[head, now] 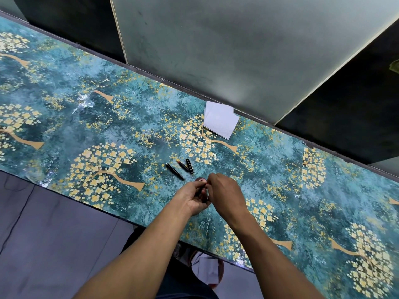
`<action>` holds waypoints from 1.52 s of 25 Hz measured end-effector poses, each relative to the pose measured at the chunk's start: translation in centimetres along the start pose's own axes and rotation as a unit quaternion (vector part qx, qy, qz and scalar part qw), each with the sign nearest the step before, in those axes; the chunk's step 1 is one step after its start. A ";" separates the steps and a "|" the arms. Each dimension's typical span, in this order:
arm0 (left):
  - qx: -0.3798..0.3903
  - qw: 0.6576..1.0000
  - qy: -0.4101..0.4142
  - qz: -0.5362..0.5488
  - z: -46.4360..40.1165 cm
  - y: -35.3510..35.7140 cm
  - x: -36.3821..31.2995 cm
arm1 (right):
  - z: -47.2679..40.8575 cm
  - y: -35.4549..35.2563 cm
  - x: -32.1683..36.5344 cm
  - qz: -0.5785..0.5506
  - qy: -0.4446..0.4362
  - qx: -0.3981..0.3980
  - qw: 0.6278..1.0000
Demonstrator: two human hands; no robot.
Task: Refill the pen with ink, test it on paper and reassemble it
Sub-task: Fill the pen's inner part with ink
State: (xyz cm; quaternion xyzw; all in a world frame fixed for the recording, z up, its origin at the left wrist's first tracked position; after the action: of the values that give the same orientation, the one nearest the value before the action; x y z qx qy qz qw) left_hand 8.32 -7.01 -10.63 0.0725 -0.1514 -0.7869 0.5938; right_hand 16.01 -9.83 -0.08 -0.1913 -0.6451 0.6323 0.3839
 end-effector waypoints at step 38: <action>-0.014 1.000 0.012 0.010 0.6 0.2 -0.3 | -0.5 -0.4 -0.2 0.031 -0.013 -0.019 0.999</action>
State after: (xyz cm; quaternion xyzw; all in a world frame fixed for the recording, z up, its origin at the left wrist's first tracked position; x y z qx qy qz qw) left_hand 8.39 -6.72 -10.04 0.0715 -0.1339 -0.7823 0.6041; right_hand 16.56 -9.69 0.25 -0.2100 -0.6555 0.6342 0.3522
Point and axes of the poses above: each hand's wrist, its own z-axis away from the middle knuckle, its own y-axis out of the palm, x = y × z, the point moved 9 cm from there along -z, towards the middle knuckle, and after that the axes turned 4 degrees about -x, right-handed, at the moved point
